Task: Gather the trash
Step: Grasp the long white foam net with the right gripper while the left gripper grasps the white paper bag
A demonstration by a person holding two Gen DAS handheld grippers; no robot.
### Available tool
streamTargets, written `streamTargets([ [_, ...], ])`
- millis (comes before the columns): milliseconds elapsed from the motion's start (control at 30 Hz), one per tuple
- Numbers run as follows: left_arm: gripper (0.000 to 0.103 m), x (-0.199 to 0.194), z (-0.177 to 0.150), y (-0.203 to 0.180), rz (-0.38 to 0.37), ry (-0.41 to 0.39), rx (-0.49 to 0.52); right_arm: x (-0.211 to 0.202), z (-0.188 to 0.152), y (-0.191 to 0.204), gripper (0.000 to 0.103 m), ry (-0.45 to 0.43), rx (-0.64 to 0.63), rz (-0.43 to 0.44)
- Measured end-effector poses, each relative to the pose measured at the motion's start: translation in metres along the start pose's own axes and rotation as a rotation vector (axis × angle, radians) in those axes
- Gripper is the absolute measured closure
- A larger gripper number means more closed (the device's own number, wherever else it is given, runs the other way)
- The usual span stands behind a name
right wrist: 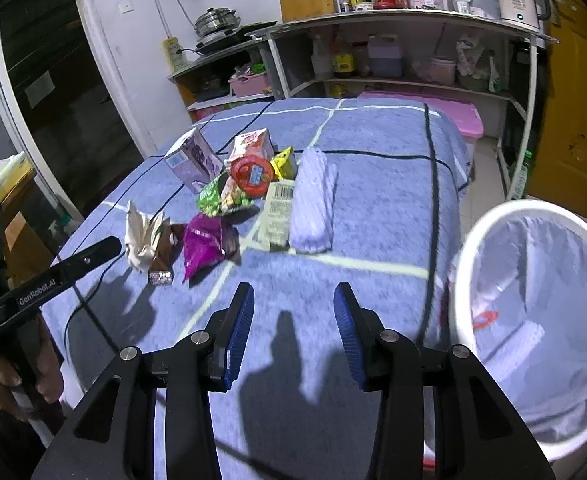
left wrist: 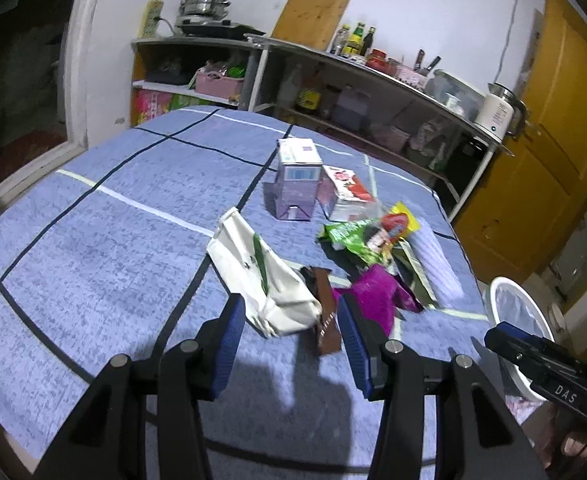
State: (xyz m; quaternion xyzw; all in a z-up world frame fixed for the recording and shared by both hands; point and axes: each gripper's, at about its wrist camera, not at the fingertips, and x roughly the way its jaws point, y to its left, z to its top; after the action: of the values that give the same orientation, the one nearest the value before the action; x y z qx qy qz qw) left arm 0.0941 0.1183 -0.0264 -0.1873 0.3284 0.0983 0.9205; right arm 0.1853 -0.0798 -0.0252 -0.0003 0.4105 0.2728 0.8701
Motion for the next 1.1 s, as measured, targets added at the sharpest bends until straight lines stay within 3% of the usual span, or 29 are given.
streamTargets([
  [400,0.054,0.033,0.007,0.007,0.011,0.041,-0.041,0.048,0.034,-0.01,0.06,0.038,0.026,-0.012],
  [600,0.07,0.03,0.006,0.002,0.001,0.027,-0.01,0.068,0.042,-0.016,0.06,0.071,0.038,-0.006],
  [633,0.071,0.029,0.006,0.0,0.002,0.025,0.0,0.069,0.042,-0.016,0.062,0.075,0.037,-0.004],
  [667,0.071,0.029,0.006,-0.001,0.007,0.023,0.006,0.071,0.041,-0.016,0.071,0.077,0.036,0.0],
  [800,0.072,0.026,0.006,-0.001,0.01,0.019,0.015,0.066,0.038,-0.017,0.078,0.066,0.03,0.003],
  [1100,0.073,0.006,0.0,-0.006,0.008,-0.005,0.05,0.039,0.027,-0.017,0.083,0.027,0.041,0.017],
])
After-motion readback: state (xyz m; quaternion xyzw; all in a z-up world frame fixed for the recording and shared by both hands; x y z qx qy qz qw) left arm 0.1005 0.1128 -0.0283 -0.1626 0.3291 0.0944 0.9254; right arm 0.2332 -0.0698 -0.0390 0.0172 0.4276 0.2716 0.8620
